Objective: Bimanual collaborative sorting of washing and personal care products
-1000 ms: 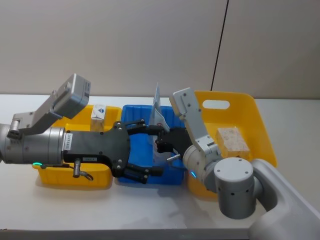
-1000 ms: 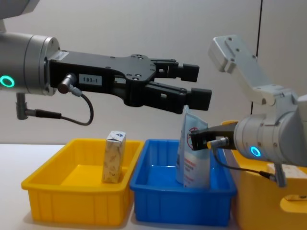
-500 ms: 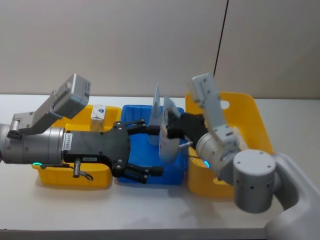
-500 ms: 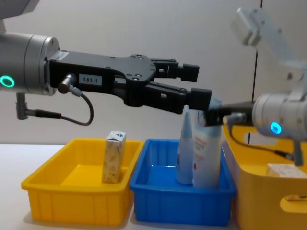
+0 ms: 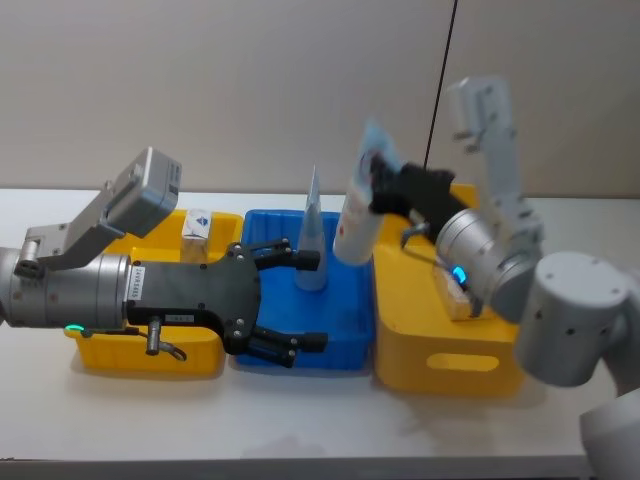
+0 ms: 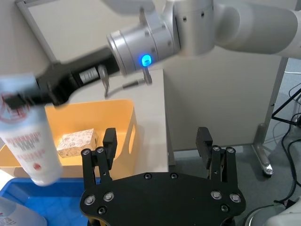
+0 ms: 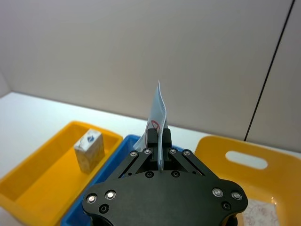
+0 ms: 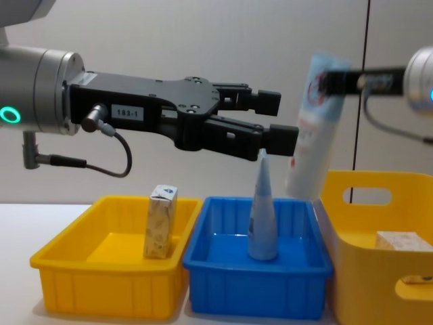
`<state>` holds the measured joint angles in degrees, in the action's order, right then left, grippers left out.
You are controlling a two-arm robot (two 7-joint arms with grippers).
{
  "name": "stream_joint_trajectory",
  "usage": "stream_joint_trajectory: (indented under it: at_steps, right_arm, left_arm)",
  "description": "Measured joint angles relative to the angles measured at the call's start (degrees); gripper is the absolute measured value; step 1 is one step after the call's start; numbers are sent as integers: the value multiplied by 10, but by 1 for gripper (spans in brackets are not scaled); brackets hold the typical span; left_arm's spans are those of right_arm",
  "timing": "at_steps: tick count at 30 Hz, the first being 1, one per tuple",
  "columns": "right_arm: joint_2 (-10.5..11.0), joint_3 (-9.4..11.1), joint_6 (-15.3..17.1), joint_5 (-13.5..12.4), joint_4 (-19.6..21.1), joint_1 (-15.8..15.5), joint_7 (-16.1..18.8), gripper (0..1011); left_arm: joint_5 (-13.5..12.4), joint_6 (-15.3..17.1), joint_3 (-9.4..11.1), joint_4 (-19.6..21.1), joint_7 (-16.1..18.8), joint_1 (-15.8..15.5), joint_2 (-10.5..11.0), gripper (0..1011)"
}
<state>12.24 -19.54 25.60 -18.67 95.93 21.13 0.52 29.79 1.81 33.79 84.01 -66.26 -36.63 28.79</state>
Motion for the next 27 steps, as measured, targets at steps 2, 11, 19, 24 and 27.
stream_joint_trajectory:
  at_steps: [2,11,19,24,27]
  right_arm:
    - [1,13,3,-8,11,2,2,30]
    - [7,60,10,-28,44,13,8,30]
    - [16,86,18,-28,57,20,5,30]
    - [21,94,24,-24,59,23,2,30]
    - [23,99,26,-22,60,25,0,30]
  left_arm:
    - [0,0,0,0,0,0,0,1001]
    - [0,0,0,0,0,0,0,1001]
    - [0,0,0,0,0,0,0,1001]
    - [0,0,0,0,0,0,0,1001]
    - [0,0,0,0,0,0,0,1001]
